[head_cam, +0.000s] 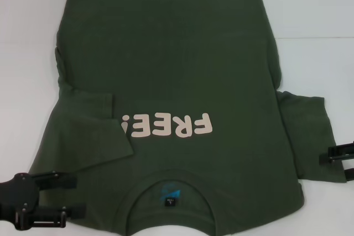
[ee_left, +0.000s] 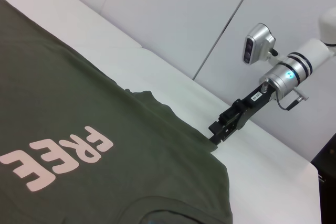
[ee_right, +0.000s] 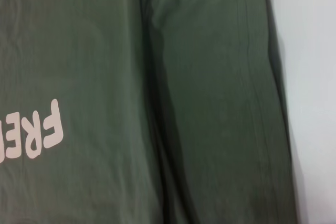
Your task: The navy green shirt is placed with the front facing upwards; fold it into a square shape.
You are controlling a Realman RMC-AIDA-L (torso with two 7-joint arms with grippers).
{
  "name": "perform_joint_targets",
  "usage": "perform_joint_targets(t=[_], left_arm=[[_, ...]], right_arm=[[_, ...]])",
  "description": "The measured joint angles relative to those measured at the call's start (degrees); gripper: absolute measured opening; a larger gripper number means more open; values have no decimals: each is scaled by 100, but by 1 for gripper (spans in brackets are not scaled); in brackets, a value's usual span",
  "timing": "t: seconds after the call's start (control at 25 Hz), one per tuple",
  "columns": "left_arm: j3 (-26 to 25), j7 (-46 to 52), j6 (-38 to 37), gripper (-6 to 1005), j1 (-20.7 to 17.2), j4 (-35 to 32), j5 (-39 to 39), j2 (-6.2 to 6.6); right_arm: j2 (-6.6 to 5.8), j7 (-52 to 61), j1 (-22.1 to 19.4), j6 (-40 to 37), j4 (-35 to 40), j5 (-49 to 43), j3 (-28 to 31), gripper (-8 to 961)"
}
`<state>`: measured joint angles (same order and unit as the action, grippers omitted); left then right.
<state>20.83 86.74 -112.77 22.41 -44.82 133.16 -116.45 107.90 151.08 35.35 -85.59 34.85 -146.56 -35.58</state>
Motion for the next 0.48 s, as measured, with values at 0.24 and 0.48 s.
perform_joint_targets(t=[0.24, 0.48], left_arm=[[0, 1, 0, 893, 2, 9, 0, 0], [-9, 1, 0, 893, 8, 28, -4, 0]], right_arm=[[20, 0, 3, 21, 6, 4, 1, 916], [27, 0, 12, 61, -52, 33, 34, 914]])
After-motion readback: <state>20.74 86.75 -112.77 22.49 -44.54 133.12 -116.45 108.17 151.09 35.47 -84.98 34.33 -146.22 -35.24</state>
